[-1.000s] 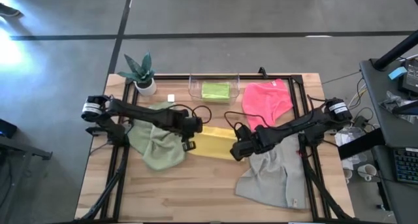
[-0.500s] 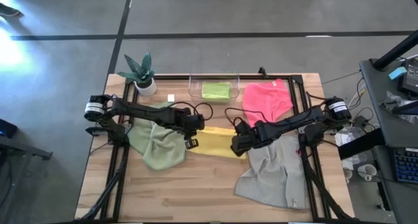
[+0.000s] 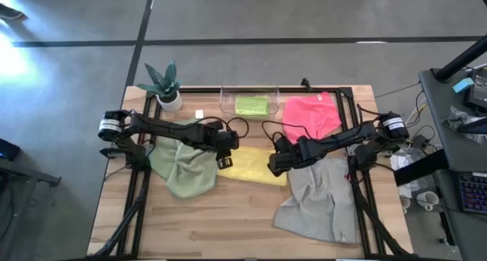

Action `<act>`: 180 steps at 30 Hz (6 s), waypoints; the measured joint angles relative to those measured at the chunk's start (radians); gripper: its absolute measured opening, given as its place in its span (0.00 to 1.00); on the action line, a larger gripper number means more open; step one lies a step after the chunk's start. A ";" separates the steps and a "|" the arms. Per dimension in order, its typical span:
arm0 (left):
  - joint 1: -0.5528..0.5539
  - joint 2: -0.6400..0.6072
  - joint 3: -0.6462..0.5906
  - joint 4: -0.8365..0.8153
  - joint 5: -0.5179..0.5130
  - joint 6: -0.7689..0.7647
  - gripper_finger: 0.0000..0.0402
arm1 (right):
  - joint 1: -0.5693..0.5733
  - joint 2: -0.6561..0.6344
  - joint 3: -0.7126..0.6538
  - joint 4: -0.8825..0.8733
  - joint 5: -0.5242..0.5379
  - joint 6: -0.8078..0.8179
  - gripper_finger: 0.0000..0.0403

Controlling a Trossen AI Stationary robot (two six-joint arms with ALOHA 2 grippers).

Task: Fold microfiber towels
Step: Fold the yellow microfiber cloth

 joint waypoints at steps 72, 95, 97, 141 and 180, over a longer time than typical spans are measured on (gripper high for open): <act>0.000 0.225 0.038 0.786 0.057 -0.290 0.02 | 0.022 -0.432 -0.087 -0.121 -0.125 -0.213 0.02; -0.017 0.376 0.084 0.631 0.091 -0.285 0.02 | 0.022 -0.432 -0.087 -0.117 -0.132 -0.229 0.02; -0.023 0.375 0.084 0.608 0.136 -0.254 0.02 | 0.022 -0.432 -0.087 -0.117 -0.132 -0.228 0.02; -0.337 0.147 0.339 -0.162 -0.071 -0.038 0.32 | 0.021 -0.429 -0.089 -0.125 -0.147 -0.289 0.02; 0.054 0.340 0.193 0.040 -0.059 -0.582 0.22 | 0.021 -0.432 -0.046 -0.129 -0.147 -0.516 0.02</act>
